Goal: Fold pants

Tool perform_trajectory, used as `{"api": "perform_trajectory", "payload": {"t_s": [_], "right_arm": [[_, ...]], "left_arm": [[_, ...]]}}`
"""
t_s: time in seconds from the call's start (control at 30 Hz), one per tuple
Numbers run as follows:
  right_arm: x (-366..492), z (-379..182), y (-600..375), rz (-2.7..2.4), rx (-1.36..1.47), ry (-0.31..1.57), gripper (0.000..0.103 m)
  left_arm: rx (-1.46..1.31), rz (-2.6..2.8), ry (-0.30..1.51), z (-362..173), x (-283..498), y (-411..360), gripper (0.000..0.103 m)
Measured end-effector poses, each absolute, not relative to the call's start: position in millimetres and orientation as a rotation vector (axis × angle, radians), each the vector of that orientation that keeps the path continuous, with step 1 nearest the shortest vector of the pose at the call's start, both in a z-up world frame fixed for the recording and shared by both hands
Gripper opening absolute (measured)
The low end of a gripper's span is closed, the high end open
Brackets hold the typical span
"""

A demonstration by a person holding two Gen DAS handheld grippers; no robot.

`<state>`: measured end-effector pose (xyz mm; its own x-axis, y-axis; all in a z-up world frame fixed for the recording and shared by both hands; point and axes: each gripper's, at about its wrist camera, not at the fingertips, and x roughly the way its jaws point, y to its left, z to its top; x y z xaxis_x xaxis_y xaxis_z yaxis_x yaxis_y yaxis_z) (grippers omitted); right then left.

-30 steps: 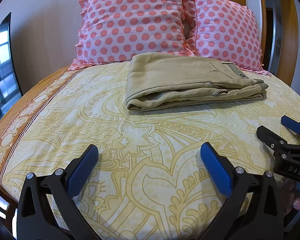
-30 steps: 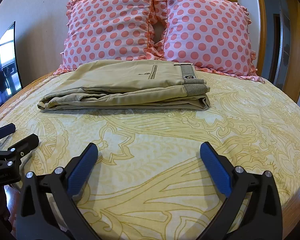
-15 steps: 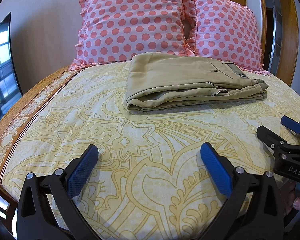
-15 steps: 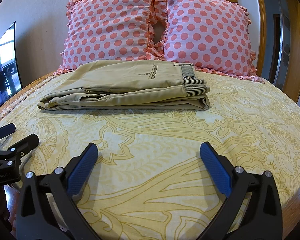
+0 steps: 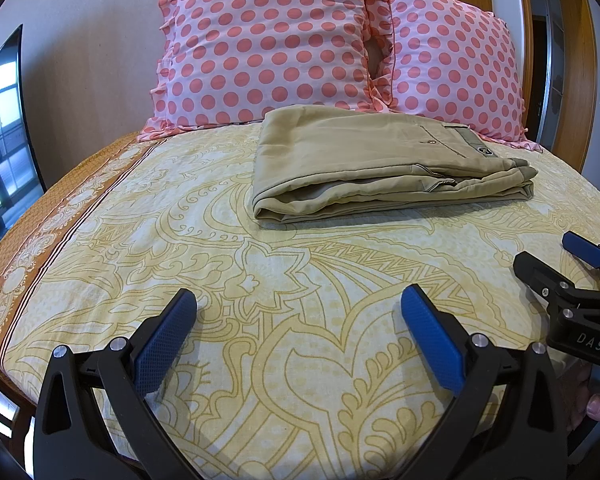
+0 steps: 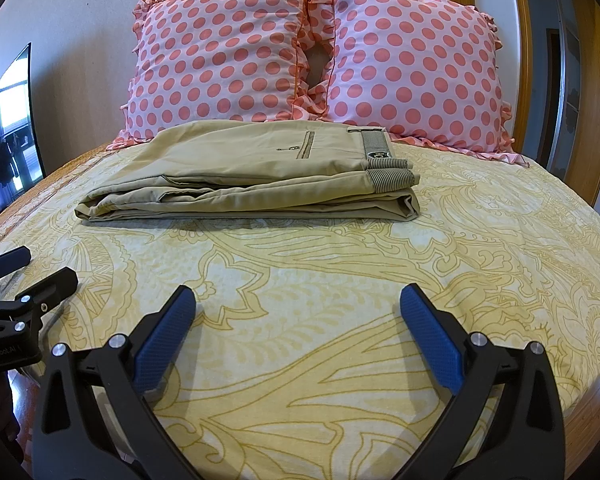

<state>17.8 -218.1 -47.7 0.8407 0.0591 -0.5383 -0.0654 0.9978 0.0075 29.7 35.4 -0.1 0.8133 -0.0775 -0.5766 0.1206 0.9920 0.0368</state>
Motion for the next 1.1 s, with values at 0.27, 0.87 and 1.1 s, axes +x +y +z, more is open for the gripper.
{"api": "perform_trajectory", "payload": {"t_s": [0.27, 0.87, 1.1], "right_arm": [[17.6, -47.8, -217.9, 0.066, -0.011, 0.568, 0.101], [17.5, -47.8, -217.9, 0.064, -0.011, 0.568, 0.101], [17.5, -47.8, -218.1, 0.065, -0.011, 0.567, 0.101]], "left_arm": [[0.073, -0.106, 0.612, -0.2, 29.7, 35.5, 0.102], [0.073, -0.108, 0.622, 0.4, 31.0, 37.3, 0.102], [0.072, -0.105, 0.637, 1.8, 34.2, 39.5, 0.102]]}}
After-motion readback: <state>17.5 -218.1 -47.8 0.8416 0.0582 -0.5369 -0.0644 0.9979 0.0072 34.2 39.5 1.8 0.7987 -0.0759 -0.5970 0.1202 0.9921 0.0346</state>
